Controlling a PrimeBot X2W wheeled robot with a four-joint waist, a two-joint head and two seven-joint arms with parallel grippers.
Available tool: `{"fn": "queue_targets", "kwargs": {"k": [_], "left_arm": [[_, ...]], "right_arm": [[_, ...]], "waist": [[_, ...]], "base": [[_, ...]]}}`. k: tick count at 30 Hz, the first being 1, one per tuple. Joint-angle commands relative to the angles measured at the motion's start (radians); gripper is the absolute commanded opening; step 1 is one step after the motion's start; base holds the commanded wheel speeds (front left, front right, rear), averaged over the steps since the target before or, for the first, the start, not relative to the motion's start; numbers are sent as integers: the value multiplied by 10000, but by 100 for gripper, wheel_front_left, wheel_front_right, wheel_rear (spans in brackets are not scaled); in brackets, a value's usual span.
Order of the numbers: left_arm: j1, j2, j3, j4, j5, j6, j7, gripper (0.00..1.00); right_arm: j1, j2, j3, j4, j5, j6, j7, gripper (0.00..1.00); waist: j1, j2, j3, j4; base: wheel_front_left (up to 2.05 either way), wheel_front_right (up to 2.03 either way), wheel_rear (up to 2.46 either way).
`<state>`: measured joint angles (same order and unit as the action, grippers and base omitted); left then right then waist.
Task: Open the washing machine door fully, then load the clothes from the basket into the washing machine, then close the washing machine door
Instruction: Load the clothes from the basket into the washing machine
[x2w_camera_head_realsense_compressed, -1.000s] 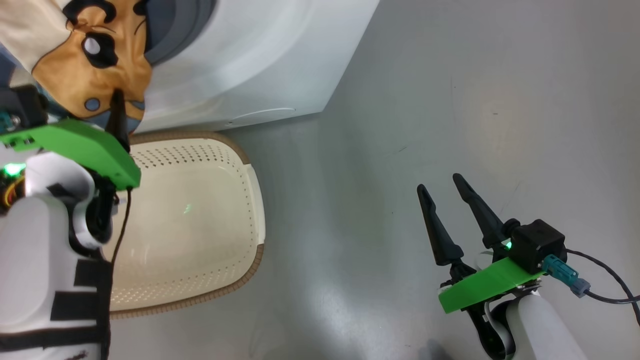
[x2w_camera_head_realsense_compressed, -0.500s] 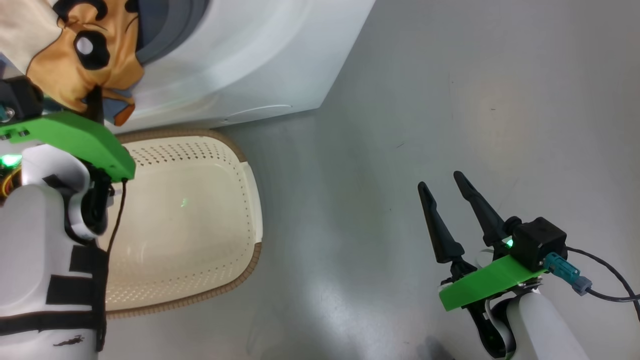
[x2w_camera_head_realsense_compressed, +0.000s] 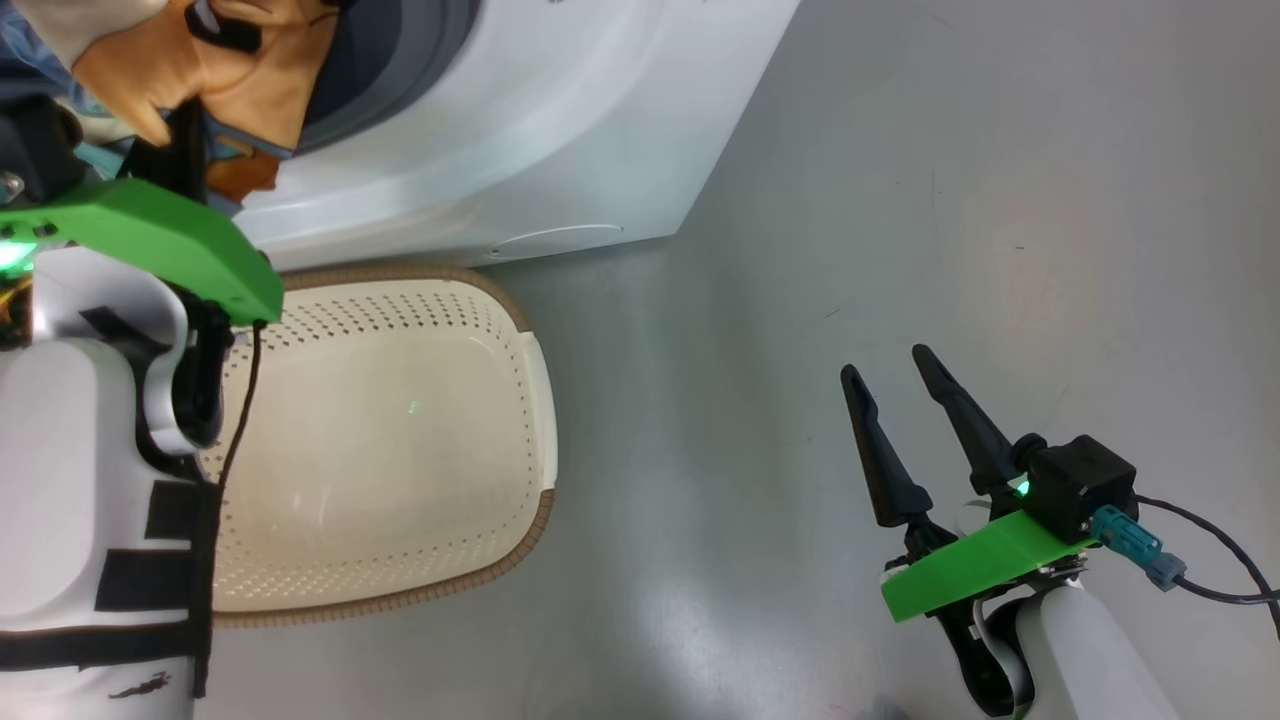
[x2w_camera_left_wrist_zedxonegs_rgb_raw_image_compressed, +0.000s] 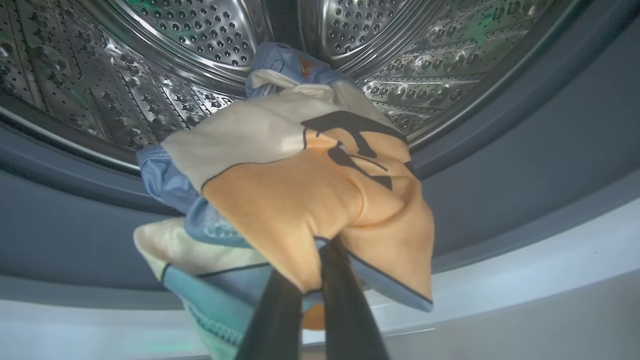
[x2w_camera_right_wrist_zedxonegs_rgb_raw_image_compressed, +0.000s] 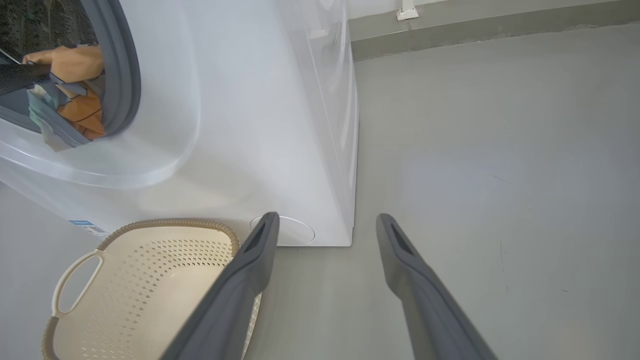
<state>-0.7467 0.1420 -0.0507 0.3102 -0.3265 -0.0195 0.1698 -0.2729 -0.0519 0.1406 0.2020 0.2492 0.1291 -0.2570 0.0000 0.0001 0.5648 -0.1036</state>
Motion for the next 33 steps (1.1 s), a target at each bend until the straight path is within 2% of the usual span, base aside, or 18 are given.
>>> {"fn": "queue_targets", "kwargs": {"k": [1,8,13,33], "left_arm": [[-177,421,188,-430,119,55,81,0],[-753,674,44,-757,299,101,349,0],[-1461,903,-20,-353,413,32,319,0],[-4013,1534,-151,1729,349,-606,-1103,0]], "right_arm": [[141,17,210,-172,28,16,-48,100],[107,17,314,-180,108,16,-48,100],[130,17,309,-214,122,16,-48,100],[146,17,436,-362,182,16,-48,100]], "waist": [[0,-1,-12,15],[0,-1,85,-123],[0,-1,225,-238],[0,-1,1414,-504]], "base": [[0,0,0],[0,0,0],[0,0,0],[0,0,0]]}}
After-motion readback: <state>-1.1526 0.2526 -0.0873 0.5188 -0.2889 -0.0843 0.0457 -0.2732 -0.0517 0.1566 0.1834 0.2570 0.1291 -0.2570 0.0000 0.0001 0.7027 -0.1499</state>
